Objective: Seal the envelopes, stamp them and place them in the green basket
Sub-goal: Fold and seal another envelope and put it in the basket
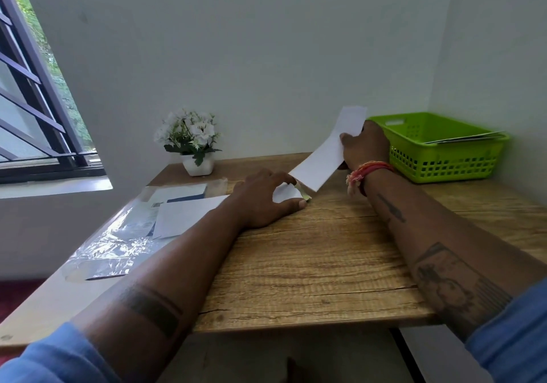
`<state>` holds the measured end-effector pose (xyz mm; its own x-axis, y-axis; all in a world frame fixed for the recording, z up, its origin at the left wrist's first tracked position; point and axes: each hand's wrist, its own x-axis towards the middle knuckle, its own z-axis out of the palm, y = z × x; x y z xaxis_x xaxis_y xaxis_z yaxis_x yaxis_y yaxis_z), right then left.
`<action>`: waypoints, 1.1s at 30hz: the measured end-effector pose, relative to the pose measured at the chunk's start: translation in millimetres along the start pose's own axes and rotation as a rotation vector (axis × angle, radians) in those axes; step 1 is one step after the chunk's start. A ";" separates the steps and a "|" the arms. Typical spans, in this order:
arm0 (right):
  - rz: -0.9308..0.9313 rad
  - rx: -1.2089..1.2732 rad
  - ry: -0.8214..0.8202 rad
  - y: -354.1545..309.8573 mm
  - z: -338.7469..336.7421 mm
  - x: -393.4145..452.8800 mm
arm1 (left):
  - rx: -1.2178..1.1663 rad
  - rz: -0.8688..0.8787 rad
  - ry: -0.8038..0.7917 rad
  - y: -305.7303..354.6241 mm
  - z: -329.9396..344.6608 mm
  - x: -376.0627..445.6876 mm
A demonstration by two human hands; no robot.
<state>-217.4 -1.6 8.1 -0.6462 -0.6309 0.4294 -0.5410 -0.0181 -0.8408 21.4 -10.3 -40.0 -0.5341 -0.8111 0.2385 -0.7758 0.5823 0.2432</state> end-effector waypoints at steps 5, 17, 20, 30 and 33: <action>-0.023 -0.146 -0.049 6.2 2.5 -3.4 | -0.006 0.009 0.004 1.9 -2.5 -2.7; -0.001 -0.236 -0.112 15.8 2.6 1.3 | -0.034 0.039 0.010 1.3 -3.8 -2.9; 0.007 -0.241 -0.123 17.0 3.3 2.4 | -0.043 0.043 0.020 0.7 -2.9 -2.0; 0.178 -0.110 -0.289 9.8 13.1 0.4 | -0.005 0.067 0.054 4.5 -3.9 -2.9; 0.217 -0.100 -0.301 4.8 12.3 -3.6 | -0.006 0.062 0.060 6.0 -5.1 -4.0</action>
<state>-211.1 -9.0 -1.5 -0.5724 -0.8116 0.1168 -0.4687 0.2069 -0.8588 20.6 -3.3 -34.7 -0.5594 -0.7690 0.3093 -0.7398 0.6315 0.2321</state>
